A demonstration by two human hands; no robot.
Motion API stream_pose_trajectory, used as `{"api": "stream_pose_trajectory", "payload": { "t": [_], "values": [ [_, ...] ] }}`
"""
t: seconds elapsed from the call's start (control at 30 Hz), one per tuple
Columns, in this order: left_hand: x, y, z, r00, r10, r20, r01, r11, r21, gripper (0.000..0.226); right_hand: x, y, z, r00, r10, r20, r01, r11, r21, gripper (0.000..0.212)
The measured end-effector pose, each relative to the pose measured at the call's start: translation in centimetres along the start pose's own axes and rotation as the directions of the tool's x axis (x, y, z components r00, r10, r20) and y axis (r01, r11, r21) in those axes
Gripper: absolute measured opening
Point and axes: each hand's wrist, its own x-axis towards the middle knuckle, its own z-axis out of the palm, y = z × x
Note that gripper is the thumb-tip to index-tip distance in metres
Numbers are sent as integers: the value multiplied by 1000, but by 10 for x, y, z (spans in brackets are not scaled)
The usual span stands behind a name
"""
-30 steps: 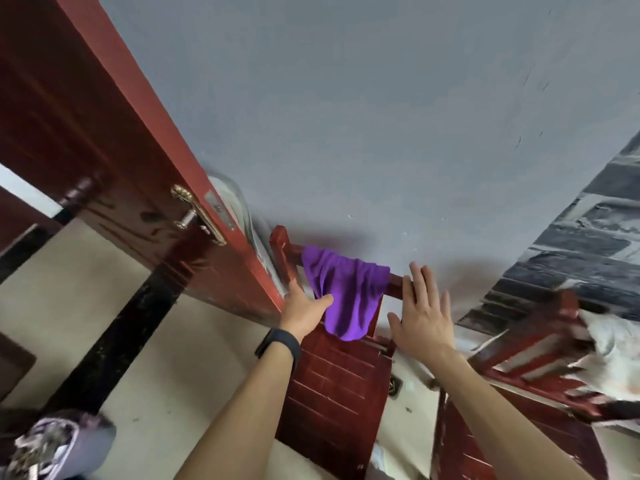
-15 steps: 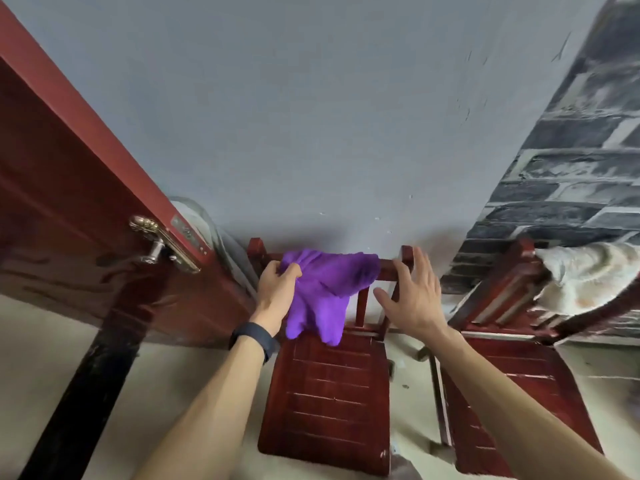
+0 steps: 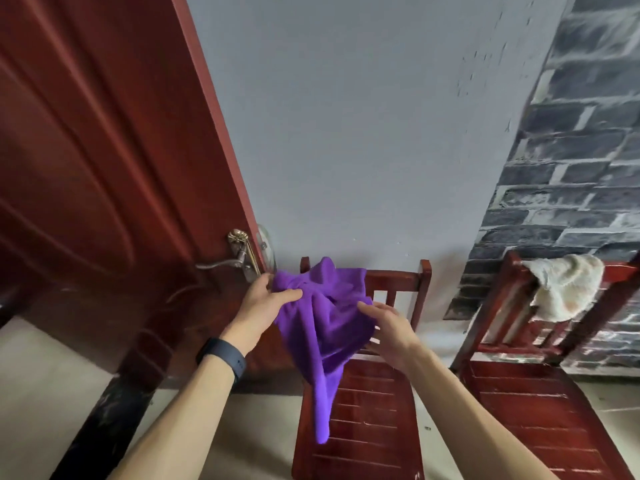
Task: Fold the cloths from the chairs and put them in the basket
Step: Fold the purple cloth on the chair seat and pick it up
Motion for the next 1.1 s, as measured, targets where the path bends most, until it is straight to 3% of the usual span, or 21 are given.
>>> {"api": "stream_pose_trajectory", "payload": {
  "t": [0.1,0.2,0.3,0.37,0.4,0.47,0.53,0.6,0.63,0.77,0.93,1.03,1.1],
  "values": [
    [-11,-16,-36,987,52,-151,-10,964,265,33,-23,-23,0,977,-199,-72,199,980,-9,20],
    [-21,-29,-58,974,112,-196,-42,944,328,29,-47,-47,-11,903,-427,-36,426,904,-32,15],
    [-22,-34,-62,980,145,-137,-56,860,507,14,-58,-52,-11,893,-445,-72,431,890,-152,16],
    [-19,-39,-57,986,142,-86,-52,753,656,15,-64,-45,-14,890,-440,-117,414,889,-196,14],
    [-15,-43,-53,987,135,-86,-45,747,663,17,-67,-42,-18,887,-446,-116,424,888,-176,13],
    [-7,-50,-47,990,51,-135,21,874,486,17,-75,-40,-28,891,-445,-89,436,894,-104,17],
    [-3,-53,-44,975,-132,-176,157,978,137,13,-78,-40,-40,895,-417,-159,408,909,-86,15],
    [-2,-56,-41,954,-275,-124,259,958,-126,12,-76,-37,-56,892,-361,-272,363,931,-44,11],
    [-1,-58,-39,951,-295,-91,276,945,-176,13,-75,-33,-64,891,-336,-306,348,937,-14,15],
    [3,-53,-26,969,-244,36,247,957,-154,14,-74,-22,-90,913,-254,-320,303,947,110,27],
    [6,-40,-23,990,-137,9,137,979,-153,13,-72,-18,-110,909,-127,-398,244,935,257,24],
    [4,-39,-20,997,-72,21,74,990,-120,16,-67,-11,-119,811,-176,-557,335,922,196,25],
    [3,-40,-16,999,-47,-11,45,992,-117,15,-62,-2,-121,720,-280,-635,331,943,-41,21]
  ]
}}
